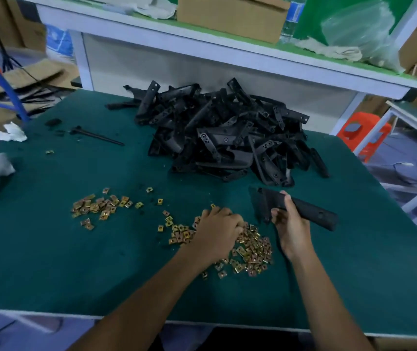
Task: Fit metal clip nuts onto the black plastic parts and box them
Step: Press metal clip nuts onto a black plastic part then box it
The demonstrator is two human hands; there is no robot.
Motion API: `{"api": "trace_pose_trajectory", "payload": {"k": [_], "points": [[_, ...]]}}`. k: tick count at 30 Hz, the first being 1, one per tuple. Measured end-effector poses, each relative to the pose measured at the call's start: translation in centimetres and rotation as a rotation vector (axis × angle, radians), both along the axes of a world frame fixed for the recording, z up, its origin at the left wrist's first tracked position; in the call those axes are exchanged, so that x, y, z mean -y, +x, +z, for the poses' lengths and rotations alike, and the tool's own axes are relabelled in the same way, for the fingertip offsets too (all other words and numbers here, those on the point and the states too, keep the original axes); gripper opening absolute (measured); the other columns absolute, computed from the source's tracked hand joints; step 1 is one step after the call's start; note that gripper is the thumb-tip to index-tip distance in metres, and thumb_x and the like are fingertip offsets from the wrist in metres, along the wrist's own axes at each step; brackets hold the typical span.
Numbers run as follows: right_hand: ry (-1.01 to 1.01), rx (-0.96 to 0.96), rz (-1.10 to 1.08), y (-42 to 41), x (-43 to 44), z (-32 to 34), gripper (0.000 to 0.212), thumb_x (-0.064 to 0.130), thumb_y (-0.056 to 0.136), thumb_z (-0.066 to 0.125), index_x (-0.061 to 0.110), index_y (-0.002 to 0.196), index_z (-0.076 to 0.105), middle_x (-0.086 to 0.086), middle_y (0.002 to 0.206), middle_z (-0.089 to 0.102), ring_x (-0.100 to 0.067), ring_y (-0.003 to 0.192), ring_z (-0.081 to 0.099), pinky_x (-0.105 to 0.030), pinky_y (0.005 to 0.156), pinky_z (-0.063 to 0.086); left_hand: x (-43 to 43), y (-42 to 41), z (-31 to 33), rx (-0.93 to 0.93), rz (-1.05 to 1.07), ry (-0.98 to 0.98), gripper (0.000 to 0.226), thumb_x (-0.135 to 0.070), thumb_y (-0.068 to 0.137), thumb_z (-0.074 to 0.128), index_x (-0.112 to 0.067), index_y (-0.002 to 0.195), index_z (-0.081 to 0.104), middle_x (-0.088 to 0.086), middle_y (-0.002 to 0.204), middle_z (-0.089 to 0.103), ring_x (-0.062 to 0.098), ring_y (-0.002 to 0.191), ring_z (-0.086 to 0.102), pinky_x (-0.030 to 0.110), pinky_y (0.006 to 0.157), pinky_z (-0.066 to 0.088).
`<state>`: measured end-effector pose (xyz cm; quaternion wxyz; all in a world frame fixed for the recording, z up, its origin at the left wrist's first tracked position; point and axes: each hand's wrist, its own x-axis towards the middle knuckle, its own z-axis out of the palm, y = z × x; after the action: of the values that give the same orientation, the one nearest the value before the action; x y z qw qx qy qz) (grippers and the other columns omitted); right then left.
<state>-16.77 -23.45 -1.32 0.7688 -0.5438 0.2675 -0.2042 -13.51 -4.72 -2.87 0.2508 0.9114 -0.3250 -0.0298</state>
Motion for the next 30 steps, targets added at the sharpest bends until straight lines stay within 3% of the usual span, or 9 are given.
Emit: {"api": "trace_pose_trajectory", "payload": {"k": [3, 6, 10, 17, 19, 23, 27, 30], "points": [[-0.031, 0.006, 0.018, 0.0, -0.4, -0.1, 0.032, 0.028, 0.104, 0.058, 0.014, 0.132, 0.065, -0.012, 0.112, 0.069, -0.026, 0.1, 0.063, -0.041, 0.096, 0.052, 0.0, 0.0, 0.0, 0.067, 0.014, -0.02, 0.027, -0.027, 0.107, 0.04, -0.023, 0.116, 0.065, -0.002, 0.119, 0.063, 0.021, 0.113, 0.052, 0.04, 0.103, 0.034], [-0.052, 0.01, 0.027, -0.1, -0.7, -0.1, 0.032, 0.028, 0.104, 0.058, 0.013, 0.131, 0.066, -0.011, 0.117, 0.072, -0.026, 0.101, 0.065, -0.04, 0.096, 0.053, 0.2, 0.1, 0.3, 0.173, 0.014, -0.014, 0.026, -0.02, 0.107, 0.04, -0.017, 0.113, 0.065, 0.002, 0.108, 0.067, 0.023, 0.102, 0.059, 0.038, 0.096, 0.042], [-0.05, 0.013, 0.028, -0.3, -0.6, -0.3, 0.03, 0.028, 0.103, 0.059, 0.014, 0.128, 0.068, -0.006, 0.112, 0.074, -0.024, 0.1, 0.067, -0.04, 0.098, 0.053, 0.5, 0.4, 1.0, 0.206, 0.053, 0.023, 0.027, -0.026, 0.107, 0.045, -0.007, 0.11, 0.065, 0.009, 0.105, 0.066, 0.026, 0.096, 0.064, 0.034, 0.081, 0.05], [-0.061, 0.035, 0.037, -0.6, -0.8, -0.7, 0.023, 0.027, 0.103, 0.059, 0.016, 0.119, 0.071, -0.011, 0.106, 0.069, -0.026, 0.091, 0.059, -0.041, 0.091, 0.051, 0.1, 1.2, 1.5, 0.1, 0.161, -0.083, 0.03, -0.034, 0.105, 0.049, -0.008, 0.107, 0.064, 0.008, 0.097, 0.069, 0.03, 0.089, 0.065, 0.038, 0.071, 0.049], [-0.066, 0.049, 0.034, -0.6, -0.8, -0.6, 0.026, 0.027, 0.103, 0.059, 0.014, 0.123, 0.07, -0.005, 0.099, 0.072, -0.02, 0.083, 0.061, -0.035, 0.084, 0.052, -0.2, 1.3, 1.8, 0.083, 0.193, -0.138, 0.031, -0.037, 0.105, 0.049, -0.009, 0.109, 0.062, 0.009, 0.089, 0.07, 0.031, 0.082, 0.066, 0.038, 0.067, 0.049], [-0.068, 0.084, 0.062, -0.6, -1.2, -0.6, 0.021, 0.028, 0.103, 0.059, 0.022, 0.118, 0.073, 0.005, 0.088, 0.076, -0.007, 0.068, 0.065, -0.021, 0.066, 0.053, -1.0, 1.7, 2.4, -0.038, 0.214, -0.28, 0.024, -0.032, 0.102, 0.055, -0.011, 0.108, 0.065, 0.005, 0.09, 0.073, 0.025, 0.085, 0.068, 0.043, 0.077, 0.055], [-0.074, 0.1, 0.082, -0.7, -2.0, -1.0, 0.019, 0.029, 0.102, 0.06, 0.029, 0.109, 0.078, 0.003, 0.086, 0.076, -0.007, 0.068, 0.065, -0.021, 0.068, 0.055, -1.9, 1.7, 2.7, -0.17, 0.225, -0.417, 0.021, -0.027, 0.102, 0.056, -0.013, 0.112, 0.068, -0.002, 0.092, 0.075, 0.013, 0.086, 0.07, 0.035, 0.082, 0.057], [-0.061, 0.101, 0.07, -1.0, -2.3, -1.7, 0.02, 0.03, 0.102, 0.061, 0.026, 0.113, 0.077, 0.002, 0.089, 0.076, -0.015, 0.08, 0.065, -0.027, 0.077, 0.055, -2.4, 1.6, 2.6, -0.294, 0.224, -0.542, 0.019, -0.024, 0.103, 0.056, -0.011, 0.105, 0.07, -0.003, 0.082, 0.074, 0.005, 0.072, 0.07, 0.024, 0.073, 0.059]]}}
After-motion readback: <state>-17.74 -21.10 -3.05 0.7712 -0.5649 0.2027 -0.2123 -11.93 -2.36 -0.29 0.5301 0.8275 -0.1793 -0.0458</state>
